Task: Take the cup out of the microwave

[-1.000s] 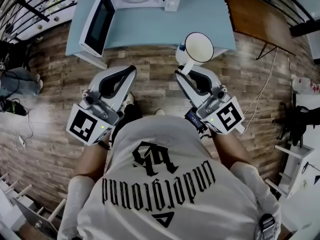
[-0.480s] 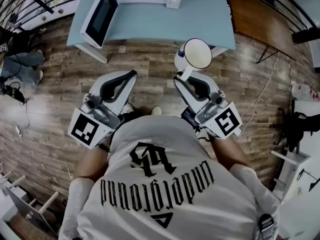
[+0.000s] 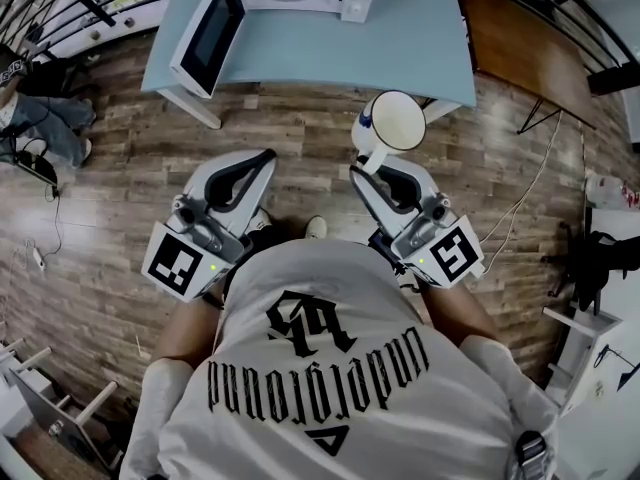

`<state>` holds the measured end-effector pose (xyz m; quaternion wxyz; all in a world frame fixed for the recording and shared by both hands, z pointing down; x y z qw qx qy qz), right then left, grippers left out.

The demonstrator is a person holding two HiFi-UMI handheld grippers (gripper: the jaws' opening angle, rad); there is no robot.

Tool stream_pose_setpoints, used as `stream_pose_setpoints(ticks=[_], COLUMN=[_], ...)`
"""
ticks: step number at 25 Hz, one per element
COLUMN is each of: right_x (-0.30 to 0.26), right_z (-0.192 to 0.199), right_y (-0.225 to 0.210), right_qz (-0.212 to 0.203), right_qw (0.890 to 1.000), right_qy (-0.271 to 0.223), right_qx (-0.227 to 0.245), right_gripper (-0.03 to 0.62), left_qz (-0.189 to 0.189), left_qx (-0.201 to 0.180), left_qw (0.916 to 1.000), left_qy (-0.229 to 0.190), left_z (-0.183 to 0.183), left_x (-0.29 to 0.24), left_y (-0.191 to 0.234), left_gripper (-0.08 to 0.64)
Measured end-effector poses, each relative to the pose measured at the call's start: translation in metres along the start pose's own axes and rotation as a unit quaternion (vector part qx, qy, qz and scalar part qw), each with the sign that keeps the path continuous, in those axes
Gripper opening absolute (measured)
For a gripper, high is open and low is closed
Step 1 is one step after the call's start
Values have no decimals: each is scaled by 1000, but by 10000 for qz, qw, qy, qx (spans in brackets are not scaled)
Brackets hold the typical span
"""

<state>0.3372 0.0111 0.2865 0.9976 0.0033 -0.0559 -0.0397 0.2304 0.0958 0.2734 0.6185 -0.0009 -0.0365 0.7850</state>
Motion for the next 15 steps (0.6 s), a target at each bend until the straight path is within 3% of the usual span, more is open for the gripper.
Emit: stream_pose_setpoints(ticks=[3,7,15], right_x=[2,1,-9], right_z=[-1,-2,-2], right_y=[0,-2,-8], right_qz=[24,33,13], right_qw=[10000,10000,10000], right_qy=[-23,-25,-7], right_qx=[4,16,38], right_gripper=[48,48,48], left_qz=[24,35,100], left_qx=[209,-17,80], left_qw=[9997,10000,9999], left_qy=[99,-64,51], left_z=[1,-1,2], left_x=[-3,-4,-10], left_y=[-3,1,7], left_gripper=[51,51,51])
Point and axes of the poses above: the fingertips, and each gripper's own axes: x backward along the fingers, y to its left, z out of its underside, the point moved 2 cm from there along x, backward along the fingers, and after that the axes turned 4 degrees about z, right-handed, at the moved point
